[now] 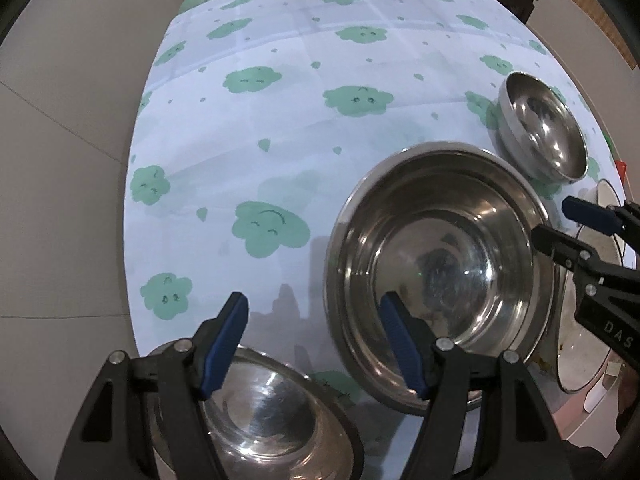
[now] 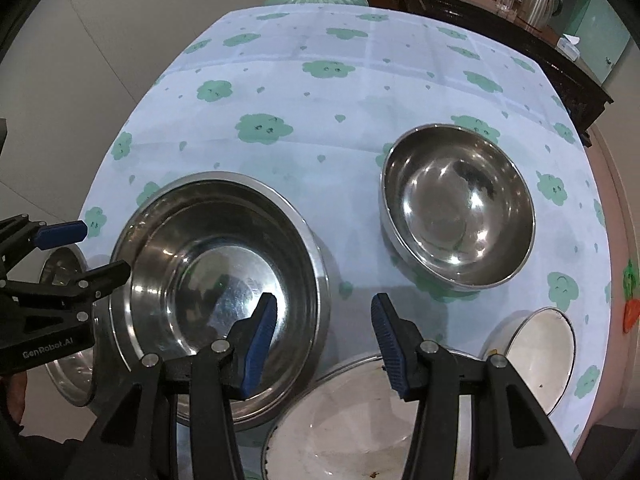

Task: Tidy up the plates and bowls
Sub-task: 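Move both grippers to another large steel bowl and close on its rim, then lift the large steel bowl by its rim with both grippers, tilting it, then carry the held steel bowl along the table with both grippers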

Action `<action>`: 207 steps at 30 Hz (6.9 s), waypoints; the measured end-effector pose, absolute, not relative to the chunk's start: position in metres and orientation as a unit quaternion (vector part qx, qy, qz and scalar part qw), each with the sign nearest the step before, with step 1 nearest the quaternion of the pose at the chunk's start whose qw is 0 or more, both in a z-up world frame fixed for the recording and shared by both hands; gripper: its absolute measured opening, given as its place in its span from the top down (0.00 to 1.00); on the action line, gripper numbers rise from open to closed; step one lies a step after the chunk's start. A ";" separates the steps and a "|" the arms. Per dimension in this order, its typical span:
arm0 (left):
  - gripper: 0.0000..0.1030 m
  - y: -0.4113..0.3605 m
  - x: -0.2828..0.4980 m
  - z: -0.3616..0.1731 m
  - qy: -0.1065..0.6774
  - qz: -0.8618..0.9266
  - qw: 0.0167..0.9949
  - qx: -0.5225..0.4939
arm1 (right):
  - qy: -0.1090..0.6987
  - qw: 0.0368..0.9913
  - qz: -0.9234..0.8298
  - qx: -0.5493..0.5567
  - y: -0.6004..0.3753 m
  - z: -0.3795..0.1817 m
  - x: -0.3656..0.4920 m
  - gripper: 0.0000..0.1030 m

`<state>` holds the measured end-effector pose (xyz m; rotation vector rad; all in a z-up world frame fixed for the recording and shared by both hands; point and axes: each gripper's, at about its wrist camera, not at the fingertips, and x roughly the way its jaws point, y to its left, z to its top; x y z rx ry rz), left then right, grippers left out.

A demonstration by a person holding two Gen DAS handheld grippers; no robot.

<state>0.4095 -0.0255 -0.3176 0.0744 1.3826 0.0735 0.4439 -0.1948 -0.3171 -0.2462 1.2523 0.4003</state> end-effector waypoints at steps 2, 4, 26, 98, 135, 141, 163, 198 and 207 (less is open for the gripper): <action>0.33 -0.027 0.411 -0.319 0.638 0.033 0.768 0.036 | 0.583 0.783 0.186 -0.115 -0.196 -0.319 0.445 0.50; 0.33 -0.029 0.412 -0.321 0.640 0.031 0.767 0.037 | 0.584 0.781 0.187 -0.116 -0.197 -0.321 0.446 0.50; 0.80 -0.037 0.417 -0.345 0.665 -0.001 0.745 0.048 | 0.612 0.752 0.205 -0.130 -0.186 -0.338 0.445 0.74; 0.85 -0.027 0.396 -0.284 0.615 -0.018 0.787 0.056 | 0.580 0.781 0.203 -0.111 -0.181 -0.284 0.439 0.79; 0.85 0.007 0.342 -0.245 0.584 0.009 0.810 0.045 | 0.554 0.790 0.230 -0.130 -0.151 -0.250 0.391 0.79; 0.85 0.014 0.333 -0.242 0.582 0.017 0.812 0.039 | 0.552 0.788 0.238 -0.136 -0.144 -0.248 0.384 0.79; 0.85 0.047 0.299 -0.237 0.581 0.062 0.811 0.017 | 0.543 0.777 0.276 -0.160 -0.106 -0.241 0.358 0.79; 0.85 0.107 0.261 -0.276 0.626 0.123 0.770 -0.033 | 0.565 0.721 0.342 -0.211 -0.030 -0.271 0.331 0.79; 0.85 0.111 0.263 -0.289 0.639 0.121 0.759 -0.040 | 0.574 0.711 0.344 -0.216 -0.024 -0.280 0.333 0.79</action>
